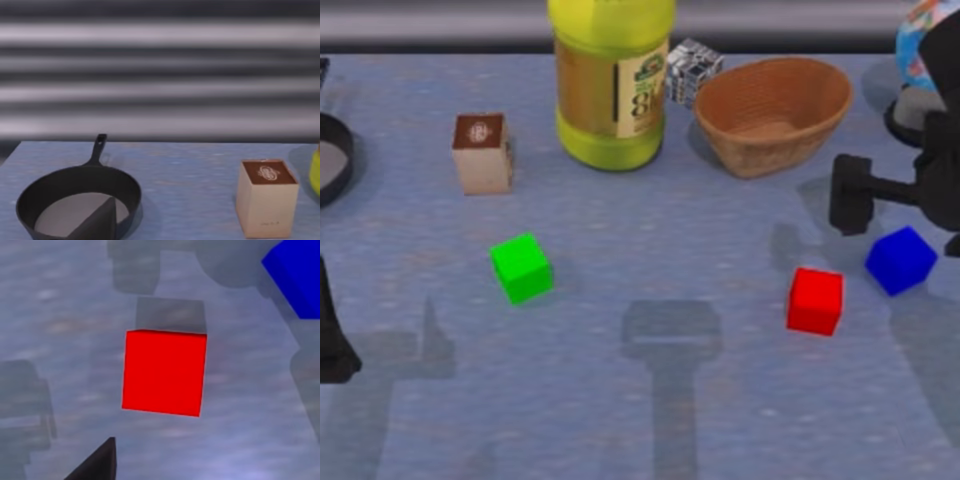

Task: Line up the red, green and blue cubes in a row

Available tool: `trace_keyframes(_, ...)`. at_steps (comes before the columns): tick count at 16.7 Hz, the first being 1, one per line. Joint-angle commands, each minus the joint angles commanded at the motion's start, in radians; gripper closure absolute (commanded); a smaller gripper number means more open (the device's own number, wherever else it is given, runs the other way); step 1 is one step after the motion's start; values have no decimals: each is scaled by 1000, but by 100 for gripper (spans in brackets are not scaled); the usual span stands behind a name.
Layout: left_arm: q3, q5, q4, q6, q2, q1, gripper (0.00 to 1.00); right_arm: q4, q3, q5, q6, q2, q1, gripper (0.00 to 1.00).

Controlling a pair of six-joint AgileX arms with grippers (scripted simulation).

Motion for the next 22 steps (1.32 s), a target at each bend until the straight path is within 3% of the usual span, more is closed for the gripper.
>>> trace_keyframes(6, 0, 0, 0, 0, 0, 0, 0, -186, 289, -2, 119, 378, 79, 0)
trace_keyframes(13, 0, 0, 0, 0, 0, 0, 0, -221, 351, -2, 143, 449, 95, 0)
trace_keyframes(17, 0, 0, 0, 0, 0, 0, 0, -179, 323, -2, 140, 466, 92, 0)
trace_keyframes(22, 0, 0, 0, 0, 0, 0, 0, 30, 224, -1, 144, 563, 95, 0)
